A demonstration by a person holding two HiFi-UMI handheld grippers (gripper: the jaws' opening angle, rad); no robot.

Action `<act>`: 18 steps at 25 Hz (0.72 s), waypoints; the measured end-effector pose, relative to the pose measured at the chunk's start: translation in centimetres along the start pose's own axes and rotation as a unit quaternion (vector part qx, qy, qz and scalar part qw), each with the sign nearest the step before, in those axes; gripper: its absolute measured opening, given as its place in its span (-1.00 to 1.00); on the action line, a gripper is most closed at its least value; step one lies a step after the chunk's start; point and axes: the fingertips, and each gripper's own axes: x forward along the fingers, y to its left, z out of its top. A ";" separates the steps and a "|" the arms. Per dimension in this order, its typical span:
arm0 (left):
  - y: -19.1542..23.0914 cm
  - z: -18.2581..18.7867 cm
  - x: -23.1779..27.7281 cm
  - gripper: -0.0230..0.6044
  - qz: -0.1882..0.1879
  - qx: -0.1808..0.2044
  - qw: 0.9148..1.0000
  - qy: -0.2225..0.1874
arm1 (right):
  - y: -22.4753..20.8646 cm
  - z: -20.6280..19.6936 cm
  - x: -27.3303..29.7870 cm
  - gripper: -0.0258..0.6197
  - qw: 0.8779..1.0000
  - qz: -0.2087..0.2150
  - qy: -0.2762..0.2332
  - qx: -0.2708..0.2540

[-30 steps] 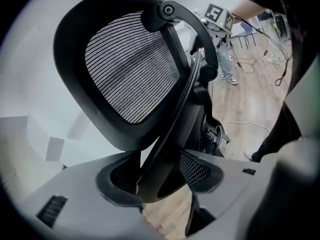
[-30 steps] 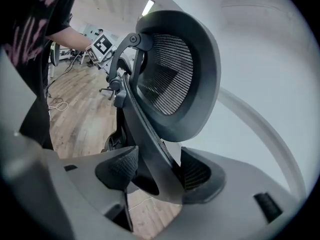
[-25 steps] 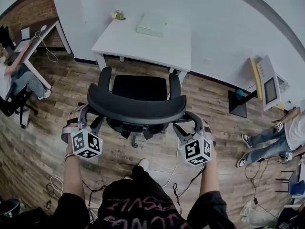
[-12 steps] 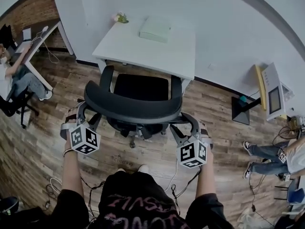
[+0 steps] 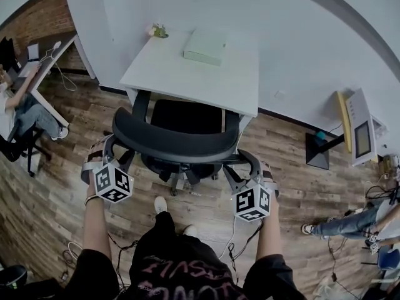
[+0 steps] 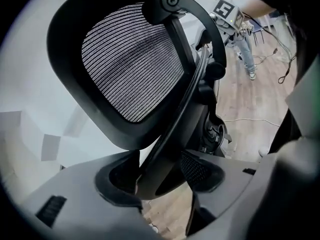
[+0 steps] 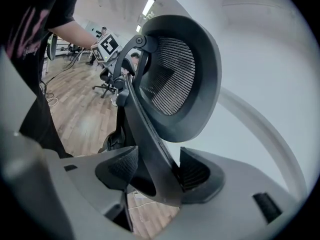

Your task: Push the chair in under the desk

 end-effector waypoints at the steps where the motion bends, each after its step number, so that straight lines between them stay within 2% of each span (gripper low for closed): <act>1: 0.4 -0.1 0.5 -0.09 0.000 0.000 1.000 -0.003 | -0.2 0.1 0.5 -0.11 1.000 0.000 0.002 0.000; 18: 8.0 0.2 10.1 -0.09 -0.016 0.015 0.999 -0.026 | -6.0 1.4 9.7 -0.11 0.999 -0.019 0.029 0.017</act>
